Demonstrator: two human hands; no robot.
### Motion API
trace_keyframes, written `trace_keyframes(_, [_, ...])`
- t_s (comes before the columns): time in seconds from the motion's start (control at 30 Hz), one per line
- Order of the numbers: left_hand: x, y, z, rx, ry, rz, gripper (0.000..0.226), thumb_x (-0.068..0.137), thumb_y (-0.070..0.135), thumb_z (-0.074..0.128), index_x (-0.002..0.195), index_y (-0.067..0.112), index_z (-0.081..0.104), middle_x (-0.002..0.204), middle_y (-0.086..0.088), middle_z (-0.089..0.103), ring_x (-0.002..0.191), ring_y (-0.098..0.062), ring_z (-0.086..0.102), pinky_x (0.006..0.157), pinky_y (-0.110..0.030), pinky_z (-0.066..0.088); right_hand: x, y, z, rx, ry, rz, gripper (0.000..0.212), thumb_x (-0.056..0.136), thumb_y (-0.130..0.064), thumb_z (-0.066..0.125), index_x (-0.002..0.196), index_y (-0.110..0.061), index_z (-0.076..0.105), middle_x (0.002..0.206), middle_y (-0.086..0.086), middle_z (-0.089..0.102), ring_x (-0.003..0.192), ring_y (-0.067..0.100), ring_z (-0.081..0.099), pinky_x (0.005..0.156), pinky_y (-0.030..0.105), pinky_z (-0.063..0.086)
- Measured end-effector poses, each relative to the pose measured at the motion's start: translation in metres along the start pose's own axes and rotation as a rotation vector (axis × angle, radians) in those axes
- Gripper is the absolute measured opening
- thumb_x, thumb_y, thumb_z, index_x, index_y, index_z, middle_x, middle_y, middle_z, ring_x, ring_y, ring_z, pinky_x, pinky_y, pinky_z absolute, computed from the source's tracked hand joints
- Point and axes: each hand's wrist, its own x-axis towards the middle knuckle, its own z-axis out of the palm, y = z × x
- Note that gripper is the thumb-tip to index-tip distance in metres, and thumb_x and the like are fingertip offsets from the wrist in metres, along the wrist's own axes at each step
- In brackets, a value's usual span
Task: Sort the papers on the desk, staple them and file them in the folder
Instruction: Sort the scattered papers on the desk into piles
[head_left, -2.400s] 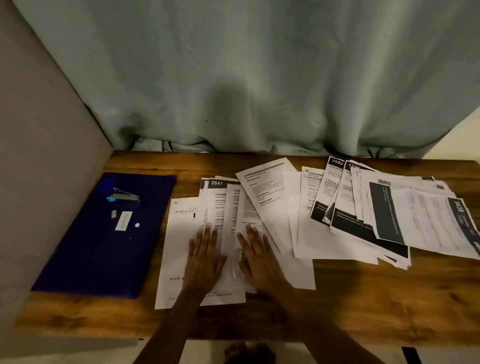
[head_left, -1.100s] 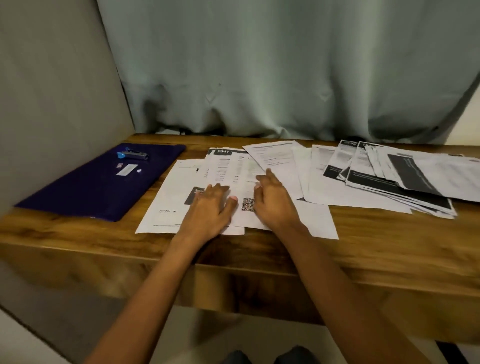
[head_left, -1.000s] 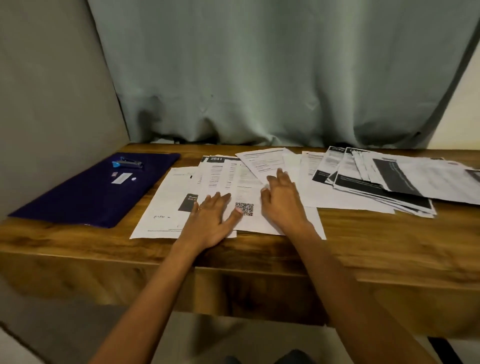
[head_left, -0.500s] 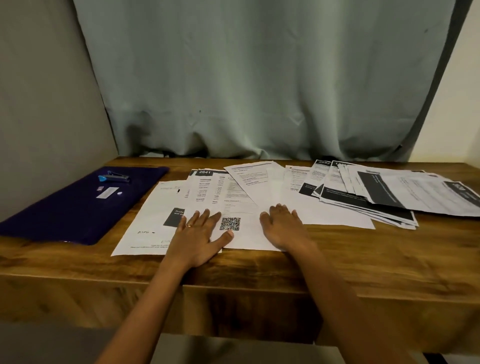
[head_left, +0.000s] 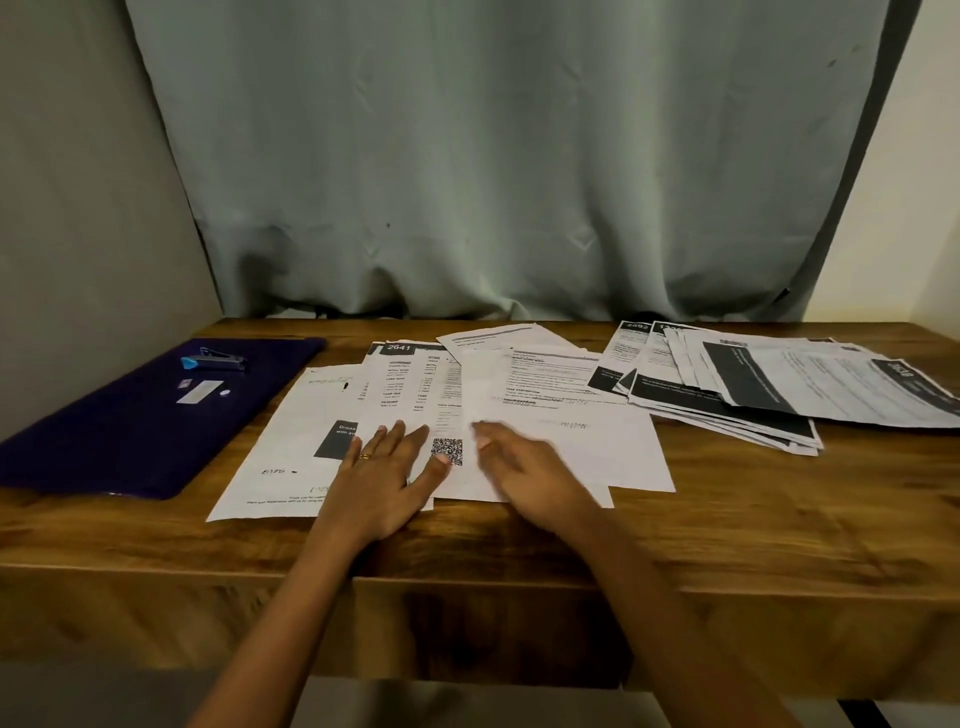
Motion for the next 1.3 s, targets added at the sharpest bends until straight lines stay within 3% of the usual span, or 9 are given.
trace_keyframes(0.07, [-0.001,0.0,-0.001,-0.035,0.045,0.021,0.093,0.071,0.081,-0.004,0.151,0.036,0.012,0.16,0.004,0.005,0.148,-0.016,-0.001,0.117,-0.04,-0.006,0.006,0.011,-0.013,-0.217,0.158,0.081,0.053,0.1,-0.046,0.032,0.147,-0.023,0.031,0.156,0.005,0.024,0.143,0.02,0.023,0.117,0.036,0.02])
trace_keyframes(0.13, [-0.003,0.001,-0.003,-0.078,0.127,0.097,0.095,0.07,0.084,-0.007,0.151,0.037,0.008,0.159,0.009,-0.001,0.147,-0.014,-0.007,0.115,-0.038,-0.011,0.007,0.025,-0.026,-0.455,0.16,0.216,0.065,0.097,-0.056,0.025,0.152,-0.022,0.015,0.159,0.009,0.0,0.147,0.027,-0.006,0.119,0.044,0.0])
trace_keyframes(0.2, [-0.005,0.003,-0.006,-0.07,0.191,0.195,0.088,0.075,0.082,-0.006,0.15,0.039,0.007,0.157,0.014,-0.004,0.146,-0.01,-0.009,0.114,-0.034,-0.015,0.005,0.034,-0.032,-0.517,0.051,0.332,0.072,0.094,-0.062,0.02,0.152,-0.023,0.006,0.158,0.014,-0.01,0.144,0.036,-0.015,0.116,0.05,-0.009])
trace_keyframes(0.4, [-0.007,0.005,-0.009,-0.111,0.128,0.245,0.085,0.071,0.086,-0.005,0.146,0.047,0.005,0.153,0.019,-0.003,0.142,-0.002,-0.009,0.116,-0.034,-0.01,0.0,0.02,-0.012,-0.465,-0.116,0.167,0.055,0.099,-0.053,0.018,0.15,-0.032,0.019,0.16,0.004,0.005,0.146,0.03,-0.003,0.117,0.045,-0.004])
trace_keyframes(0.63, [-0.013,0.006,-0.014,-0.118,0.149,0.284,0.078,0.077,0.083,0.0,0.145,0.047,0.016,0.154,0.017,0.012,0.141,0.001,-0.002,0.114,-0.031,-0.015,-0.002,0.011,0.004,-0.304,-0.092,-0.014,0.048,0.102,-0.041,0.024,0.148,-0.027,0.029,0.158,-0.001,0.018,0.146,0.018,0.012,0.118,0.036,0.009])
trace_keyframes(0.8, [-0.023,-0.001,-0.016,0.072,-0.041,0.259,0.094,0.068,0.087,-0.008,0.148,0.045,0.017,0.156,0.014,0.017,0.146,-0.008,0.011,0.112,-0.038,-0.019,0.008,0.028,-0.006,-0.353,0.206,0.122,0.048,0.102,-0.036,0.029,0.144,-0.014,0.038,0.153,0.009,0.029,0.144,0.023,0.019,0.118,0.039,0.016])
trace_keyframes(1.03, [-0.056,-0.028,-0.032,0.134,-0.158,0.243,0.102,0.053,0.098,-0.005,0.144,0.051,-0.002,0.151,0.022,-0.005,0.144,-0.004,-0.002,0.111,-0.034,-0.015,0.009,0.041,-0.005,-0.46,0.183,0.24,0.056,0.097,-0.048,0.034,0.134,-0.006,0.045,0.143,0.013,0.043,0.138,0.028,0.031,0.117,0.043,0.017])
trace_keyframes(1.17, [-0.074,-0.037,-0.036,0.074,-0.169,0.245,0.097,0.051,0.099,-0.002,0.137,0.055,-0.009,0.147,0.025,-0.011,0.136,0.002,-0.011,0.111,-0.027,-0.009,0.008,0.021,-0.001,-0.378,0.256,0.198,0.047,0.091,-0.054,0.046,0.093,-0.009,0.06,0.099,0.007,0.058,0.104,0.023,0.052,0.09,0.036,0.039])
trace_keyframes(1.3, [-0.079,-0.041,-0.032,0.119,-0.148,0.254,0.098,0.055,0.098,0.0,0.141,0.052,-0.01,0.148,0.024,-0.013,0.138,0.001,-0.012,0.11,-0.026,-0.012,0.005,-0.005,0.004,-0.098,0.232,0.208,0.03,0.088,-0.041,0.061,0.096,-0.012,0.058,0.09,-0.003,0.056,0.094,0.02,0.052,0.079,0.033,0.041])
